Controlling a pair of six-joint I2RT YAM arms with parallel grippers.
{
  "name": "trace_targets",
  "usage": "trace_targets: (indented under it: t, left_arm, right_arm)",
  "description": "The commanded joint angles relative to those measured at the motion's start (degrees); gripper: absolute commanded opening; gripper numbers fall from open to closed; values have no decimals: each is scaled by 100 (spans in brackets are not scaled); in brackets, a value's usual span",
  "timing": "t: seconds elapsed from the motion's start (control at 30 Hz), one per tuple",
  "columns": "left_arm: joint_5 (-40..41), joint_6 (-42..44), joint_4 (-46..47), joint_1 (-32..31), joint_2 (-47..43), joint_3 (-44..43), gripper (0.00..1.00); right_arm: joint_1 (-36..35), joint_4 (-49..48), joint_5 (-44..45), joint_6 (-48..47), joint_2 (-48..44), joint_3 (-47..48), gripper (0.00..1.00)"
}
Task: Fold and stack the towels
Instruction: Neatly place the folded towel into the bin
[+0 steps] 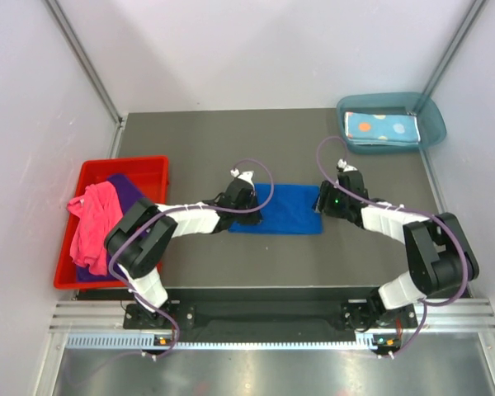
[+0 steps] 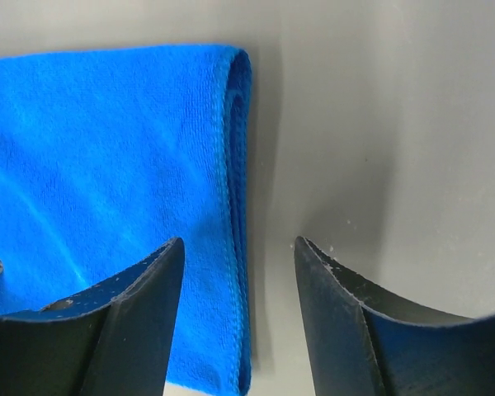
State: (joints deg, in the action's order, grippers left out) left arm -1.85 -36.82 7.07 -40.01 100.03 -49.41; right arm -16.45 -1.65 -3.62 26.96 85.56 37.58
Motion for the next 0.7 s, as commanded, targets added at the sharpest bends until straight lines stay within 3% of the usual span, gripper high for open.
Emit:
trace_targets:
  t: [0.0, 0.2, 0.3, 0.5, 0.67]
  left_arm:
    - [132, -45, -205, -86, 245, -25, 8]
    - [132, -88, -399, -95, 52, 45, 8]
    - [343, -124, -461, -130, -158, 54, 8]
    - [895, -264, -680, -139, -1272, -261, 10]
    - [1608, -265, -1111, -139, -2530, -561, 11]
  right_arm:
    - [-121, -99, 45, -121, 224, 249, 57]
    - [-525, 147, 527, -112, 453, 478, 56]
    - [-771, 445, 923, -103, 558, 609, 51]
    - [-1045, 639, 1188, -51, 883, 803, 44]
    - [-1185, 964, 1451, -138, 1129, 1162, 16]
